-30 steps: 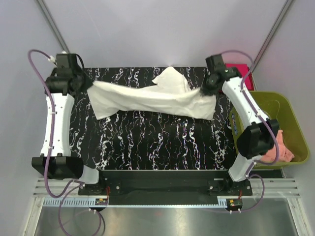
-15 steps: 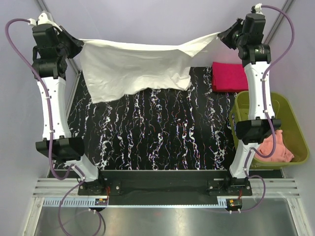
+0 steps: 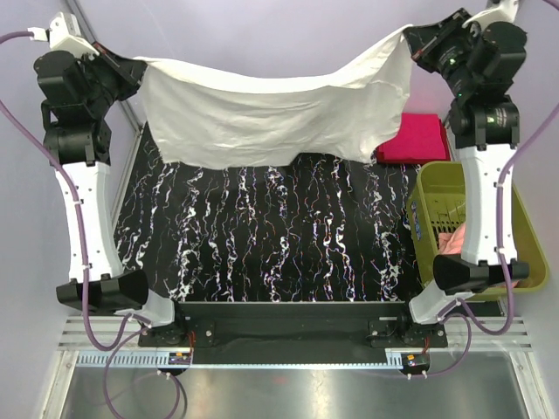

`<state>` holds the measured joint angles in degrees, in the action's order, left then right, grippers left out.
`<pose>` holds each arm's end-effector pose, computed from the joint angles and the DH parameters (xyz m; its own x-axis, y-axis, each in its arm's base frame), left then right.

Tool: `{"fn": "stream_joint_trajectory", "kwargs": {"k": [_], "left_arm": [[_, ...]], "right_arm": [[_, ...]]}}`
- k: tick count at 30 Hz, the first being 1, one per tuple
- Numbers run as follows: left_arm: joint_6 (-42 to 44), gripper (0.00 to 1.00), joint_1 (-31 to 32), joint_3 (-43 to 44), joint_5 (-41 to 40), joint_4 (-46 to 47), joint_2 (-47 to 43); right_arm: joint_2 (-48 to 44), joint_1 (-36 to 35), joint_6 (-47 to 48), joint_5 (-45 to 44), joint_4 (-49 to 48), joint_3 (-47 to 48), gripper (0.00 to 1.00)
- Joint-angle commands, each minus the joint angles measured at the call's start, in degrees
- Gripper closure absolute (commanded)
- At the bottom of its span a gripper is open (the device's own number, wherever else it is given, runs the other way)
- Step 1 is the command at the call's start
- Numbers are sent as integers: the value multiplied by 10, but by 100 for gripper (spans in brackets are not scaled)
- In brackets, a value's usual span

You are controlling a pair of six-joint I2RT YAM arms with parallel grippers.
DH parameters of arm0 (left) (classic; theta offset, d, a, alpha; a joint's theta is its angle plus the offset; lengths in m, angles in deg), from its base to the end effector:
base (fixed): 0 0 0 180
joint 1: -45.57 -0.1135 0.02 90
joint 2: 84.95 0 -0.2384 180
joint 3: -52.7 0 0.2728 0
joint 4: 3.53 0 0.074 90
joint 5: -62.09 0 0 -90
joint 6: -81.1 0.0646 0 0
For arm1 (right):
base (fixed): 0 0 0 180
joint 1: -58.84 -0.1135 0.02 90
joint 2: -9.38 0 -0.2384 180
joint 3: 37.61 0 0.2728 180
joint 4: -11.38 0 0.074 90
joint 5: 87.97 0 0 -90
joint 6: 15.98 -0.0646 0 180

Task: Fold and stack the t-shirts
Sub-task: Flatten the tshirt out

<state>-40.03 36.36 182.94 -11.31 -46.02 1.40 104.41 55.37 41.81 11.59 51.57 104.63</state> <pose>0.3359 0.0358 0.5439 -0.0458 -0.5093 -0.8593 0.1225 0.8509 -0.5109 0.3616 0.0327 0.5680 -0.0163 0.5256 -0.8506 -0.2547 0.8204 0.5119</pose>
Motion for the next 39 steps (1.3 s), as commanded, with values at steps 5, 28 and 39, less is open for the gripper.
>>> {"fn": "stream_joint_trajectory", "kwargs": {"k": [5,28,39], "left_arm": [[18,100,2,-59,35,22,-114],[98,100,17,-265,-57,-37,-591],[118,100,17,-519,-152,81,-578]], "right_arm": [[-65,-2,14,-9,-54,15,100],[-538,-2,67,22,-183,-279,100],[-395,-8,0,86,-380,-454,100]]}}
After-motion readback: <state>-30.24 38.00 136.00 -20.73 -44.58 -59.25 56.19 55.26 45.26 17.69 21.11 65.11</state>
